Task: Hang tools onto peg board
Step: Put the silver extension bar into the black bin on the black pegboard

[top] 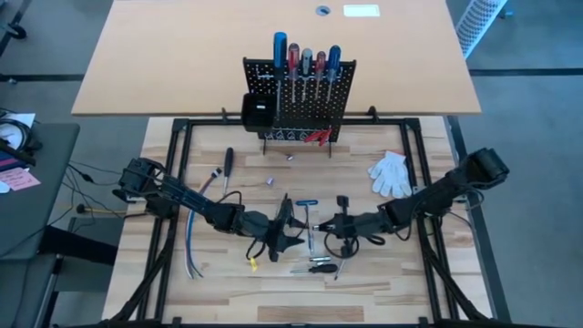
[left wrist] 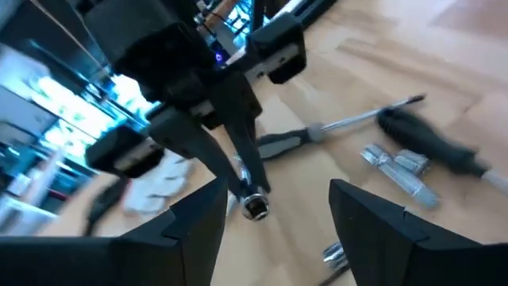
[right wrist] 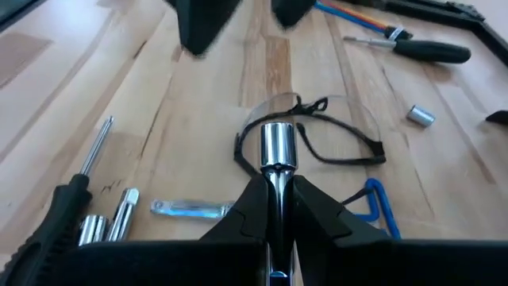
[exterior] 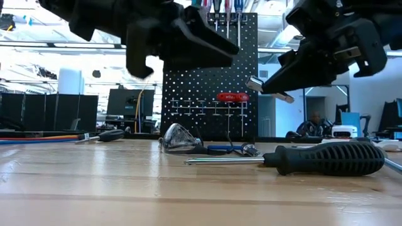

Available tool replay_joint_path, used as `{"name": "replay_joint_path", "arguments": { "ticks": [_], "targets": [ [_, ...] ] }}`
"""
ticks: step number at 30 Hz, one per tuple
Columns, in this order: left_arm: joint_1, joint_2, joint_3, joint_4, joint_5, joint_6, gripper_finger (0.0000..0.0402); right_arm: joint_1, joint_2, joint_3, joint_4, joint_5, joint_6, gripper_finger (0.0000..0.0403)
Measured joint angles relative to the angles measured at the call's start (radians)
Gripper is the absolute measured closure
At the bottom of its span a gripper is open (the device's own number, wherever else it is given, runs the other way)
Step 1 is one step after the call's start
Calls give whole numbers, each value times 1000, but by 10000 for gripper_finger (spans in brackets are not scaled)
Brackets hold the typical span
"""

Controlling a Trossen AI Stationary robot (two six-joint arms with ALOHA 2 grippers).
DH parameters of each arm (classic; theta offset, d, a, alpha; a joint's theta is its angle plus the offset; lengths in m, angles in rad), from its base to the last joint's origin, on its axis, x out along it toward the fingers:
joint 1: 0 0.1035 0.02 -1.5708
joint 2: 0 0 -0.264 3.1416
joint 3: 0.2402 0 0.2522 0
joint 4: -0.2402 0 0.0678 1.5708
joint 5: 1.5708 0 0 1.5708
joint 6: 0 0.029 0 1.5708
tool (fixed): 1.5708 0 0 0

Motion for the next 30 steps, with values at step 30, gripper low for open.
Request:
{"name": "replay_joint_path", "arguments": {
  "ticks": [30],
  "targets": [
    [20,144,204,-180,-75,51,291,14,-2,2,23,-26,-16,363]
  ]
}}
